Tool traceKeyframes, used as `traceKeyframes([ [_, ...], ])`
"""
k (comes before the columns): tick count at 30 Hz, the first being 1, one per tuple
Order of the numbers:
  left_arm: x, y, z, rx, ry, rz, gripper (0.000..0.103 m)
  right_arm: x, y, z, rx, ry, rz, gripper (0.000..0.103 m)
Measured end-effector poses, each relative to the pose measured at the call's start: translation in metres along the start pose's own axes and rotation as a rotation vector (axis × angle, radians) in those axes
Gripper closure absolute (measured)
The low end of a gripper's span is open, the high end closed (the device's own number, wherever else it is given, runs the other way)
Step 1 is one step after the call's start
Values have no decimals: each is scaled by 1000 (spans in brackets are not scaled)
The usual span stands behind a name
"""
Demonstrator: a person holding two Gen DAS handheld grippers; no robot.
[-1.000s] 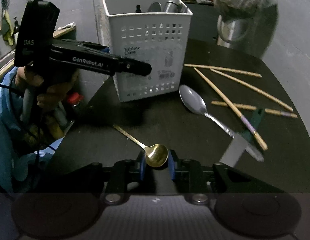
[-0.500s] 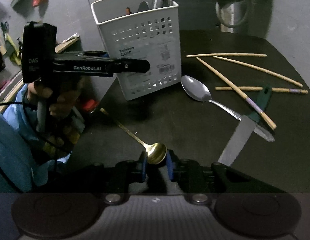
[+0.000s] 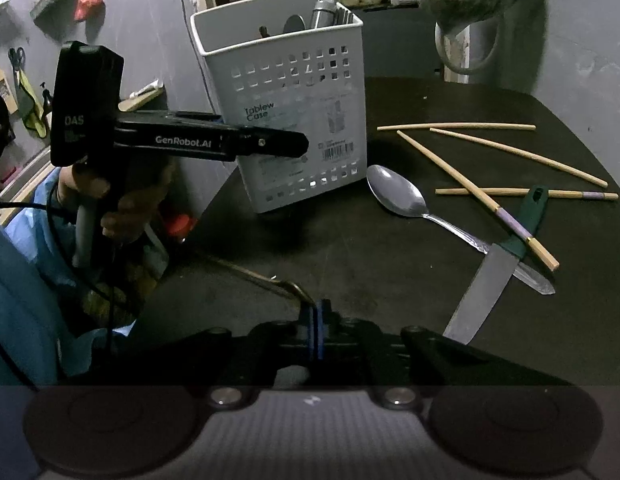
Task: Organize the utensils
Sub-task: 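Lift the gold spoon with the right gripper toward the white caddy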
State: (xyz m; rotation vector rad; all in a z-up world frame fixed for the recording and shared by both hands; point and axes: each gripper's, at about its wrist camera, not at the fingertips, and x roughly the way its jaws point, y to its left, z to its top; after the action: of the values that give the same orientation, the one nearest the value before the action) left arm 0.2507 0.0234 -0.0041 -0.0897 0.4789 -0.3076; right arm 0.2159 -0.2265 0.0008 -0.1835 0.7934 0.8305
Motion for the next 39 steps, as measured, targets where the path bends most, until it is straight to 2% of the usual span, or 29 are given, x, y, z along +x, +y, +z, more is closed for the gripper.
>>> traceKeyframes([
  [5,0,0,0,0,1,0,24,0,0,-8,35,-55,-5,103],
  [9,0,0,0,1,0,1,24,0,5,-13,10,-91,-33,103],
  [17,0,0,0,0,1,0,24,6,32,-15,-236,-108,-125,101],
  [32,0,0,0,1,2,1,24,17,41,-9,-317,-100,-105,98],
  [37,0,1,1,1,3,0,24,21,44,-4,-334,-99,-93,89],
  [39,0,0,1,2,3,0,24,22,45,-3,-337,-100,-88,89],
])
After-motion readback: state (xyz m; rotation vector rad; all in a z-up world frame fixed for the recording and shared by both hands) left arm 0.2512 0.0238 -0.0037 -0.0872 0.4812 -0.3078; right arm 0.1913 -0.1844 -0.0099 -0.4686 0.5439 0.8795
